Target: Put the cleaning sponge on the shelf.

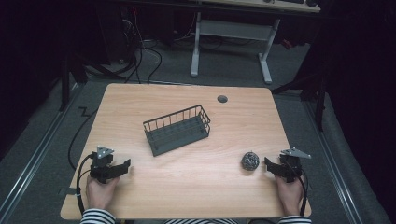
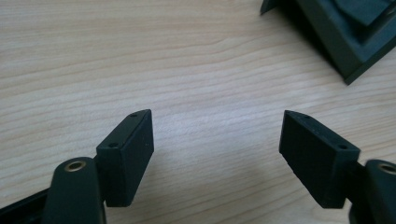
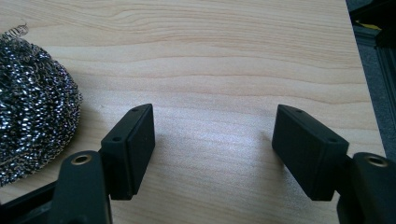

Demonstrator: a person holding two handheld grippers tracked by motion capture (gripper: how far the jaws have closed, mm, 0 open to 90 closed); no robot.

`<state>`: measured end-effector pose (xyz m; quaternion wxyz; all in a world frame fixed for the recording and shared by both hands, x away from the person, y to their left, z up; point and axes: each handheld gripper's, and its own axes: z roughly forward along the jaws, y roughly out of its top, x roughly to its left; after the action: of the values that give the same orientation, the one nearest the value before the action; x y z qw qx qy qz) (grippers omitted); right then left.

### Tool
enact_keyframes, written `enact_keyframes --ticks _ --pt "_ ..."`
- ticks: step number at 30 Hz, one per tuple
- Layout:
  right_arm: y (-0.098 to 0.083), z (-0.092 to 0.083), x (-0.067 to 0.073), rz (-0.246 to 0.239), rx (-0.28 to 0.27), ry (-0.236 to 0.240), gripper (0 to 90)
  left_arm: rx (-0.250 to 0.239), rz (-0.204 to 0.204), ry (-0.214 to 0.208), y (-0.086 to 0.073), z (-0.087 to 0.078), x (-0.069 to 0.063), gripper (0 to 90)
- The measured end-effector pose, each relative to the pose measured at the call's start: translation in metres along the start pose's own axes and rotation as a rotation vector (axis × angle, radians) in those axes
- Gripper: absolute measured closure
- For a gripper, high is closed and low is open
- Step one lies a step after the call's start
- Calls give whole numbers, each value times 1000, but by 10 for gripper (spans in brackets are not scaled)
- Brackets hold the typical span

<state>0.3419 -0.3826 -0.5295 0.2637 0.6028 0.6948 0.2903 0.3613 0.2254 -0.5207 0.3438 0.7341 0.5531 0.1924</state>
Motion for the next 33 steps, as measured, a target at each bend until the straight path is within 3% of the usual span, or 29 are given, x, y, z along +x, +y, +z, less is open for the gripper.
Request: enact_keyframes --ticks 6,20,33 --pt "0 0 0 0 0 0 303 -5 10 -30 9 -4 -6 268" --pt "0 0 0 0 0 0 303 -27 -8 -100 37 -19 -17 231" --pt "0 0 0 -2 -1 0 302 -10 12 -130 64 -29 -27 219"
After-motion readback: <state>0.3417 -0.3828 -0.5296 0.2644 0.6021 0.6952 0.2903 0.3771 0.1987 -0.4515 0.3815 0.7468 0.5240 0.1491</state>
